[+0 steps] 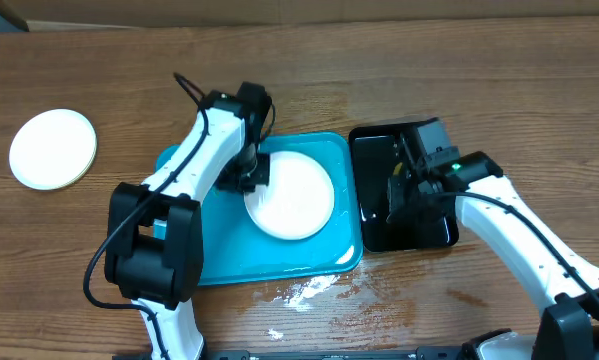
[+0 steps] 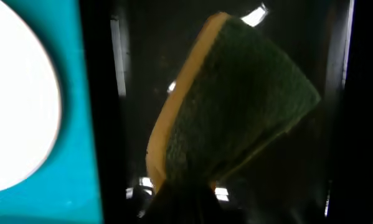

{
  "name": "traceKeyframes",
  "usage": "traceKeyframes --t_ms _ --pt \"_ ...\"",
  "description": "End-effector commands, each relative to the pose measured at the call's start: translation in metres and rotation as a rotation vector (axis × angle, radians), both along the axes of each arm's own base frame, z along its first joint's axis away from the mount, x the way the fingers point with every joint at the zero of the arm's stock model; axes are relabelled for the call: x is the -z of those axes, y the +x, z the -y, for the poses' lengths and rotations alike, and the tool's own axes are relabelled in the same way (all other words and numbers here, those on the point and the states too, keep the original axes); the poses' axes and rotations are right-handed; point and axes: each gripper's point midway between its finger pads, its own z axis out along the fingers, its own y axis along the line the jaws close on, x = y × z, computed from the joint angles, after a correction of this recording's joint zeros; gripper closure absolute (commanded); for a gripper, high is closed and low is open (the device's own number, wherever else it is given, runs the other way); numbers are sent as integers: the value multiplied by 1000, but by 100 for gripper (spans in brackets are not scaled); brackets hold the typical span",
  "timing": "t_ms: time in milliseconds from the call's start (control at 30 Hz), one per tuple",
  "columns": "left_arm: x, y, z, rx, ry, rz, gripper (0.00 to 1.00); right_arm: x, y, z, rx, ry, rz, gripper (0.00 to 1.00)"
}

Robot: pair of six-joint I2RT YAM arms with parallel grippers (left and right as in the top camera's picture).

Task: Clean dirty plates on tray and stack at the side
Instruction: 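Return the sponge to the black tray with the right gripper and release it, then lift the scrubbed white plate off the teal tray with the left gripper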

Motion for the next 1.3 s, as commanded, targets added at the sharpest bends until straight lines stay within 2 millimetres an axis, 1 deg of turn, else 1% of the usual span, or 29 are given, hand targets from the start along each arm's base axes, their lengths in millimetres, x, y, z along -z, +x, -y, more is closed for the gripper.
traceKeyframes --t_ms 0,67,100,133,233,367,500,533,567,600,633,667,733,800,833,933,967,1033,1100,1200,1267 --pt "-16 19 2 29 -11 51 96 17 -2 14 49 -57 -3 96" --pt "-18 21 2 29 -12 58 96 23 -5 16 57 -64 -15 96" --pt "-20 22 3 30 -13 62 96 29 -8 23 111 -90 -27 96" --pt "-21 23 3 30 -13 65 96 31 -10 26 138 -102 -34 96" --pt "-25 26 4 30 -16 75 96 34 -15 28 177 -102 -52 96" --pt "-45 36 7 29 -25 110 96 38 -24 31 210 -108 -89 96" --pt "-66 48 11 25 -40 160 96 41 -29 32 207 -115 -104 88" --pt "-70 52 12 27 -44 174 96 41 -30 32 202 -116 -107 85" --pt "-75 55 13 28 -47 189 96 41 -31 31 199 -111 -113 76" --pt "-79 57 14 28 -50 201 96 41 -32 28 196 -89 -124 53" --pt "-86 61 15 28 -52 216 96 41 -34 22 192 -48 -141 41" --pt "-91 63 15 28 -54 230 96 38 -35 14 171 6 -161 36" --pt "-104 70 17 28 -64 263 96 32 -35 6 146 80 -183 31" --pt "-118 76 23 31 -77 305 96 20 -29 4 148 151 -193 30" --pt "-121 78 26 33 -81 316 96 15 -26 4 147 168 -189 30" --pt "-134 84 40 60 -100 366 96 -4 -11 19 172 197 -157 28" --pt "-136 86 47 73 -107 381 96 -9 -8 22 175 203 -151 29" --pt "-138 89 61 105 -110 413 96 -28 0 28 163 235 -135 29" --pt "-142 93 75 139 -92 458 96 -43 6 35 181 249 -125 28" --pt "-147 95 96 182 -71 516 96 -54 13 45 213 254 -105 28" --pt "-153 97 112 220 -30 576 96 -57 17 50 229 267 -90 27"
